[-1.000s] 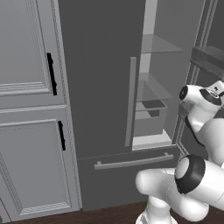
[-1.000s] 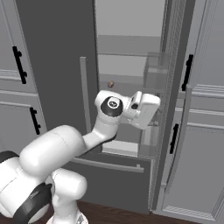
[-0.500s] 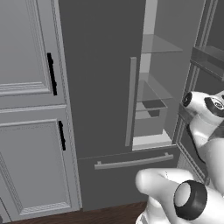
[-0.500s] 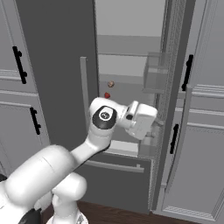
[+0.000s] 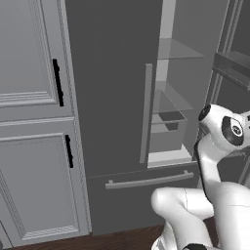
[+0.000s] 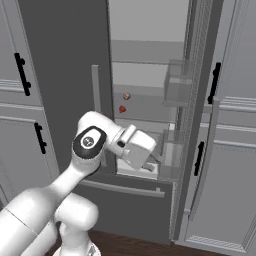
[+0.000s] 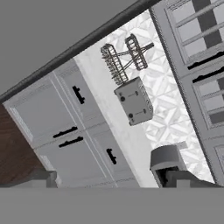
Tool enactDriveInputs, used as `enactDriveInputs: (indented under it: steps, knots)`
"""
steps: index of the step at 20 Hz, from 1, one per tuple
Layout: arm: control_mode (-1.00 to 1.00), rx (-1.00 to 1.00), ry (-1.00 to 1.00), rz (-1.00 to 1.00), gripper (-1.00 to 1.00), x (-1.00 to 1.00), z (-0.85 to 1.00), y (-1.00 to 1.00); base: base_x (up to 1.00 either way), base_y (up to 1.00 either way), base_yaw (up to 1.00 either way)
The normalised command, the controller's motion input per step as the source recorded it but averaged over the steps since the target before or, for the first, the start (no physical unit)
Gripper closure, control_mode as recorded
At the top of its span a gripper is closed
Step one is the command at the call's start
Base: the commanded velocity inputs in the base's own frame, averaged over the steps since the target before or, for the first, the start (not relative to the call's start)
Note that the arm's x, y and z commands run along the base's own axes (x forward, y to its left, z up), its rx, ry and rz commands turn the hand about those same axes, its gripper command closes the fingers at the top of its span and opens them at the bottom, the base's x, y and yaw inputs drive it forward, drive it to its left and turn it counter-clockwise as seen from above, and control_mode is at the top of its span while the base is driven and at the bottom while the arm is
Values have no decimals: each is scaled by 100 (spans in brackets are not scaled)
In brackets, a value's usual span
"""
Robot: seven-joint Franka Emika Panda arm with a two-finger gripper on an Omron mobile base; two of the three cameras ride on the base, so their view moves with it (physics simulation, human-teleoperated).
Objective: Take the strawberry from the fridge and place it on top of the pancake, located on the dining counter.
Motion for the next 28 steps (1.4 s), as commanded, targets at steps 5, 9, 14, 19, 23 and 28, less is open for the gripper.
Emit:
enactDriveInputs:
  steps: [5,9,14,19,23,28]
  knots:
    - [-100,12,-17,-3,-100,-39,22,82,0,0,0]
    - [-100,7,-25,-1,-100,-36,15,85,0,0,0]
    - [-100,11,-26,0,-100,-16,17,87,0,0,0]
    - [-100,14,-11,2,-100,6,17,68,0,0,0]
    - [-100,17,0,10,-100,29,19,47,0,0,0]
    - [-100,15,0,6,-100,27,6,31,0,0,0]
